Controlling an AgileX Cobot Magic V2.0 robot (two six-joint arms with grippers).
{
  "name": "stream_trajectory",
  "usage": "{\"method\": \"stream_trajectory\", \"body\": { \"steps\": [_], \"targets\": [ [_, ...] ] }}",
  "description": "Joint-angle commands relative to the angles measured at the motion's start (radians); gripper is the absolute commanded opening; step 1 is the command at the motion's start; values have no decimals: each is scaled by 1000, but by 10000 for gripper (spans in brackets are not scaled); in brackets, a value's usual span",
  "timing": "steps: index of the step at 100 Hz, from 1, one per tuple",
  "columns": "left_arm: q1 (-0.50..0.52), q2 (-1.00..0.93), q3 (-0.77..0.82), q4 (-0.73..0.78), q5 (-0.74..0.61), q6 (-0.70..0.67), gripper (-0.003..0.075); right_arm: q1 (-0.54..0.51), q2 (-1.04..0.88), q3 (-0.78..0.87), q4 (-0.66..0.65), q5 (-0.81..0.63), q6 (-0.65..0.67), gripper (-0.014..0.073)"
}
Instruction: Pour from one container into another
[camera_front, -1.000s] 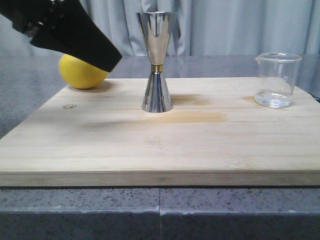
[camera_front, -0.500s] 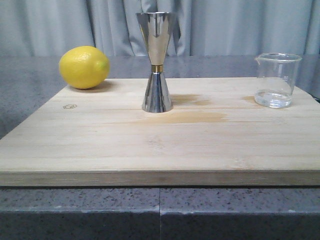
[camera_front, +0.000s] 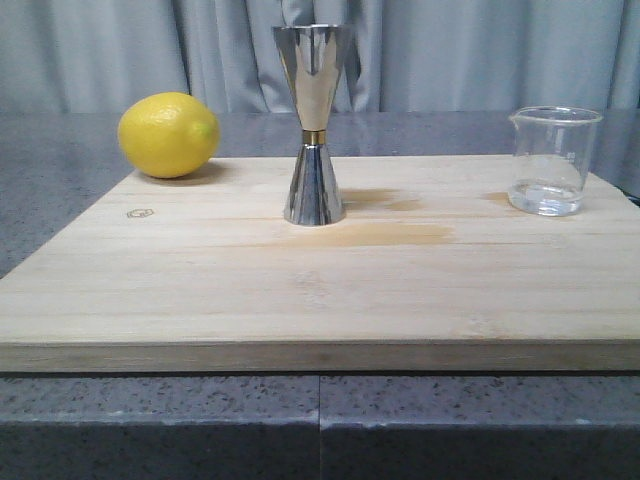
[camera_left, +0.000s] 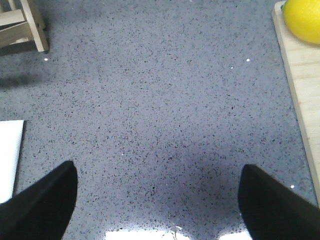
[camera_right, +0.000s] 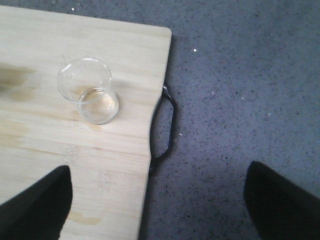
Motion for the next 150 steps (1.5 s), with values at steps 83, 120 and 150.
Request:
{"method": "stream_trajectory", "body": {
  "steps": [83,120,150],
  "targets": [
    [1,-28,-20,16,-30,-23,27,-7,-28,-17,-66,-92,9,-62],
    [1,-28,-20,17,-30,-23,-19,-7,-28,-17,-73,-97,9,-63],
    [1,-28,-20,17,-30,-23,-19,-7,-28,-17,-73,-97,9,-63]
  ]
}}
